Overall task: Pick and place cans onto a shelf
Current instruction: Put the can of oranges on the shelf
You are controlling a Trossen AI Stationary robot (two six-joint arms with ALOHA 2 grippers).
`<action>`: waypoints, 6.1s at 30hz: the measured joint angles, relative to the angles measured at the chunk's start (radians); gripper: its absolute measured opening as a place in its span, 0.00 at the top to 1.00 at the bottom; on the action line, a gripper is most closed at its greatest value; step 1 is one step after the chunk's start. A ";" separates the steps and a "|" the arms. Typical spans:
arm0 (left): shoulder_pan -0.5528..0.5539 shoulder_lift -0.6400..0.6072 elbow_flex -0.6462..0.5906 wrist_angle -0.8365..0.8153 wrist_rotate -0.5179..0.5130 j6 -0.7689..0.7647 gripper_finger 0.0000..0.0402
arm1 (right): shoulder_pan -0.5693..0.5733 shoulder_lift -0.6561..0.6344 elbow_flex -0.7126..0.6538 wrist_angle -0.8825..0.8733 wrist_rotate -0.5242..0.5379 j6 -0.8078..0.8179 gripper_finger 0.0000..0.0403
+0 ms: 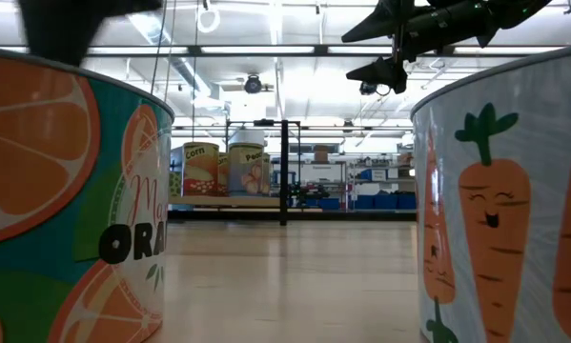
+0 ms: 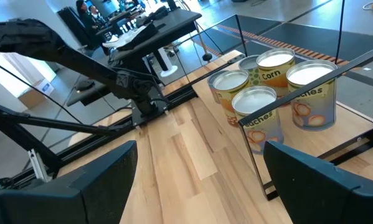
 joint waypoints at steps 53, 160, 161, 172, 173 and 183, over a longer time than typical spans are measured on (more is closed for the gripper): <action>0.337 -0.305 -0.073 -0.271 -0.322 -0.018 0.31 | 0.000 0.000 -0.001 0.047 0.003 0.000 0.11; 1.591 -0.826 -0.837 0.215 -0.199 1.215 0.11 | 0.038 0.000 0.000 0.209 0.008 0.351 0.11; 1.605 -0.818 -0.837 0.221 -0.198 1.210 0.11 | 0.038 0.000 0.000 0.209 0.009 0.351 0.11; 1.639 -0.721 -0.836 0.230 -0.226 1.182 0.11 | 0.038 0.000 0.000 0.208 0.016 0.377 0.11; 1.639 -0.722 -0.836 0.222 -0.228 1.182 0.11 | 0.038 0.000 0.000 0.208 0.014 0.377 0.11; 1.621 -0.728 -0.838 0.196 -0.265 1.182 0.13 | 0.038 0.000 0.000 0.208 0.008 0.375 0.11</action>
